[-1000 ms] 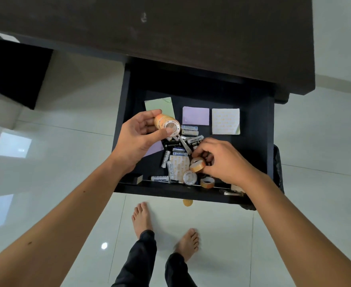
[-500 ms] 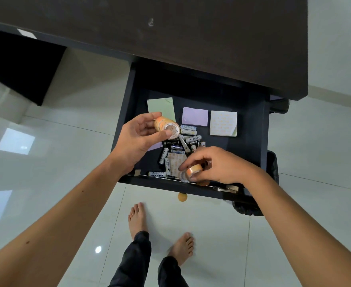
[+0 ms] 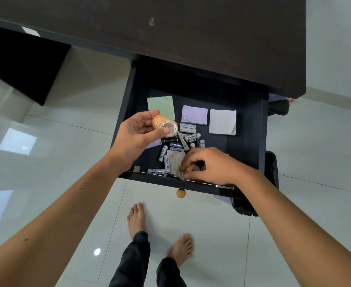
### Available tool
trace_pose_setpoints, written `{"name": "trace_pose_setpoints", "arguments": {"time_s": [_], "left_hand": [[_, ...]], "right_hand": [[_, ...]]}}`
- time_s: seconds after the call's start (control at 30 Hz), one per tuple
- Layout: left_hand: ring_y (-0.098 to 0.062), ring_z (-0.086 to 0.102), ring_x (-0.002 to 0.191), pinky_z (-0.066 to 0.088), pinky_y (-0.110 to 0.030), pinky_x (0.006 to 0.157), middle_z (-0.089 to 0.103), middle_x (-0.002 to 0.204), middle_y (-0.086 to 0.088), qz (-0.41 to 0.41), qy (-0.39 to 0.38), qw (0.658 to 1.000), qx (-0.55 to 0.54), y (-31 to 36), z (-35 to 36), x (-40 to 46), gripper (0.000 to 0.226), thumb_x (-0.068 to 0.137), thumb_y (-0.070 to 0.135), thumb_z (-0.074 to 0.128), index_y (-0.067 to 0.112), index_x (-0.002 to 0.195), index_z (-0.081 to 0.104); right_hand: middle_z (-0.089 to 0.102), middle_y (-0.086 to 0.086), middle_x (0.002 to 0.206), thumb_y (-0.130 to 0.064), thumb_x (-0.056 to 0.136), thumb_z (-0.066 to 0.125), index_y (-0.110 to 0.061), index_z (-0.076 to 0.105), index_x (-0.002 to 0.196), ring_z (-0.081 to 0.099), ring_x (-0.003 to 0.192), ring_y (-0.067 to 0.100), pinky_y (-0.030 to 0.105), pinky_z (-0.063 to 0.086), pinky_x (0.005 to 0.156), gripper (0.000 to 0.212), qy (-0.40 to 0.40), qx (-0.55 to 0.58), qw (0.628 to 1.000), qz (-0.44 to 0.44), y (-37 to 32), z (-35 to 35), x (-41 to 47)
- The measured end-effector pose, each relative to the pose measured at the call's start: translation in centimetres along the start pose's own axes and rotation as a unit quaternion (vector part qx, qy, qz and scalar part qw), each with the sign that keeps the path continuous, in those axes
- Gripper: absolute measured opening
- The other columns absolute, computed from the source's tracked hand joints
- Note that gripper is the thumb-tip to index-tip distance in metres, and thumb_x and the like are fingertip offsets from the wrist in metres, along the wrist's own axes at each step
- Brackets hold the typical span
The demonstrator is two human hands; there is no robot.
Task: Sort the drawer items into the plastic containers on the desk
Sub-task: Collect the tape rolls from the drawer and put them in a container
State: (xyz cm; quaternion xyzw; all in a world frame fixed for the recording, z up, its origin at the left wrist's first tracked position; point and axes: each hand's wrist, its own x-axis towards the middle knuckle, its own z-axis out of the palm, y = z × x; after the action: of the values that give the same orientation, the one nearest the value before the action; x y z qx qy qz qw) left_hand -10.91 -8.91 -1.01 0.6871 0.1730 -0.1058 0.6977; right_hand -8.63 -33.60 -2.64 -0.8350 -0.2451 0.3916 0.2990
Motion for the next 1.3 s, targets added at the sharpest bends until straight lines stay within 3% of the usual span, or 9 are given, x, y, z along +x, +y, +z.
{"name": "trace_pose_setpoints", "arguments": {"time_s": [0.17,0.37,0.57,0.67,0.73,0.87,1.0,1.13,1.3], "left_hand": [[-0.018,0.074,0.11,0.058,-0.03,0.101,0.075,0.119,-0.01,-0.003,-0.001,1.0,0.004,-0.2,0.0,0.0,0.063,0.077,0.021,0.087,0.014,0.135,0.065],[-0.017,0.074,0.11,0.058,-0.028,0.099,0.076,0.118,-0.008,-0.005,-0.002,1.0,0.009,-0.3,-0.1,0.2,0.06,0.08,0.019,0.087,0.015,0.135,0.065],[-0.018,0.074,0.112,0.058,-0.031,0.101,0.075,0.12,-0.008,-0.009,-0.006,1.0,0.005,-0.4,-0.3,0.3,0.064,0.076,0.025,0.087,0.016,0.136,0.065],[-0.019,0.074,0.112,0.057,-0.032,0.102,0.076,0.119,-0.008,-0.011,-0.005,1.0,0.004,-0.4,-0.4,0.4,0.061,0.079,0.021,0.087,0.016,0.135,0.065],[-0.018,0.074,0.111,0.057,-0.032,0.102,0.076,0.119,-0.008,-0.012,-0.006,1.0,0.005,-0.4,-0.4,0.5,0.058,0.082,0.016,0.086,0.016,0.135,0.065],[-0.019,0.074,0.112,0.057,-0.032,0.103,0.076,0.119,-0.008,-0.016,-0.006,1.0,0.0,-0.4,-0.3,0.5,0.057,0.082,0.015,0.086,0.016,0.135,0.065],[-0.02,0.074,0.113,0.057,-0.031,0.102,0.076,0.119,-0.008,-0.018,-0.009,1.0,-0.008,-0.4,-0.4,0.5,0.056,0.083,0.015,0.085,0.016,0.136,0.065],[-0.018,0.074,0.112,0.058,-0.028,0.1,0.076,0.119,-0.008,-0.018,-0.013,1.0,-0.007,-0.4,-0.3,0.6,0.056,0.083,0.015,0.085,0.016,0.136,0.065],[-0.016,0.074,0.112,0.058,-0.024,0.095,0.076,0.12,-0.007,-0.019,-0.013,1.0,-0.006,-0.4,-0.2,0.6,0.058,0.082,0.017,0.085,0.016,0.135,0.065]], "right_hand": [[0.062,-0.018,0.122,-0.039,0.087,0.085,-0.029,0.069,0.136,0.062,0.109,0.005,0.02,0.048,0.091,0.052,-0.017,-0.009,0.999,0.025,-0.3,-0.2,0.3],[0.067,-0.016,0.12,-0.044,0.085,0.086,-0.037,0.076,0.123,0.063,0.11,0.007,0.033,0.055,0.097,0.04,-0.039,0.005,0.998,0.044,-0.5,-0.7,0.5],[0.072,-0.02,0.112,-0.038,0.082,0.089,-0.037,0.076,0.122,0.065,0.087,-0.007,0.013,0.046,0.077,0.042,-0.037,0.043,0.996,0.073,-0.7,-0.8,0.4],[0.073,-0.02,0.113,-0.039,0.082,0.089,-0.038,0.076,0.124,0.062,0.077,-0.019,0.01,0.044,0.073,0.044,-0.036,0.048,0.995,0.075,-0.7,-0.8,0.3],[0.073,-0.021,0.116,-0.04,0.083,0.089,-0.038,0.076,0.124,0.062,0.08,-0.022,0.011,0.047,0.075,0.043,-0.032,0.06,0.995,0.072,-0.7,-0.9,0.0],[0.077,-0.015,0.107,-0.03,0.083,0.09,-0.034,0.077,0.115,0.073,0.096,-0.004,0.017,0.057,0.086,0.034,0.015,0.134,0.989,0.067,-0.3,-2.4,-1.2],[0.08,-0.002,0.107,-0.027,0.082,0.091,-0.032,0.077,0.111,0.078,0.103,0.017,0.043,0.062,0.098,0.032,0.006,0.174,0.98,0.096,1.4,-4.3,-2.1],[0.076,-0.012,0.109,-0.039,0.078,0.092,-0.039,0.078,0.108,0.075,0.101,0.01,0.047,0.059,0.1,0.033,-0.05,0.066,0.991,0.107,2.3,-4.4,-2.4],[0.078,-0.017,0.111,-0.042,0.079,0.091,-0.04,0.078,0.114,0.074,0.101,0.005,0.044,0.059,0.1,0.037,-0.081,0.051,0.99,0.099,2.4,-3.2,-2.2]]}}
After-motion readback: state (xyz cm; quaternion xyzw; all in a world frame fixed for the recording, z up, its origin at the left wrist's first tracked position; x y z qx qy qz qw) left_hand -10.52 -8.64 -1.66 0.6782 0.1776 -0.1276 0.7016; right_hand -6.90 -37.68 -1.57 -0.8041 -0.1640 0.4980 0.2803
